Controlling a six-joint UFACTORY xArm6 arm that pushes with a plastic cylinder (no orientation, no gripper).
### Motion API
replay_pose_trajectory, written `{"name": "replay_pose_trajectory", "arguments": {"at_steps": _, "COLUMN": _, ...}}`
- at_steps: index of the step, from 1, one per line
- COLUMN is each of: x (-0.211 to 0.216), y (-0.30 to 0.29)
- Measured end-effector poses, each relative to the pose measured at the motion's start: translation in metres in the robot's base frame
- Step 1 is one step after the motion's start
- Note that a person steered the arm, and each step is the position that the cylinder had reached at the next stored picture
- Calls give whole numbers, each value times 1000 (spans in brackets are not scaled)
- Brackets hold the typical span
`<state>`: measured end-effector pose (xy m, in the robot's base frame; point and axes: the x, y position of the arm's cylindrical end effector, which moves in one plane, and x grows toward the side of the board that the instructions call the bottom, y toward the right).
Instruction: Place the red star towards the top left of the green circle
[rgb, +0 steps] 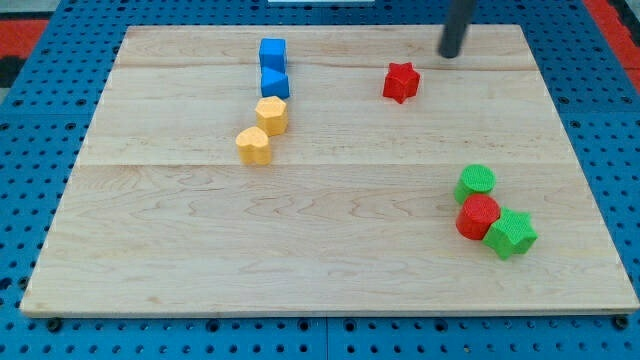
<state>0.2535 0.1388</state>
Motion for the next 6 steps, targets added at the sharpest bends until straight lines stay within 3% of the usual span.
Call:
{"name": "replay_pose_trajectory", "arguments": {"at_steps": 1, "x": 27, "y": -52}}
{"name": "replay_pose_trajectory", "arguments": {"at_steps": 3, "x": 74, "y": -40}}
{"name": "replay_pose_trajectory", "arguments": {"at_steps": 4, "x": 52, "y": -32}}
{"name": "replay_pose_trajectory", "arguments": {"at_steps": 5, "x": 124, "y": -20}}
{"name": "replay_pose_trajectory", "arguments": {"at_steps": 6, "x": 152, "y": -14}}
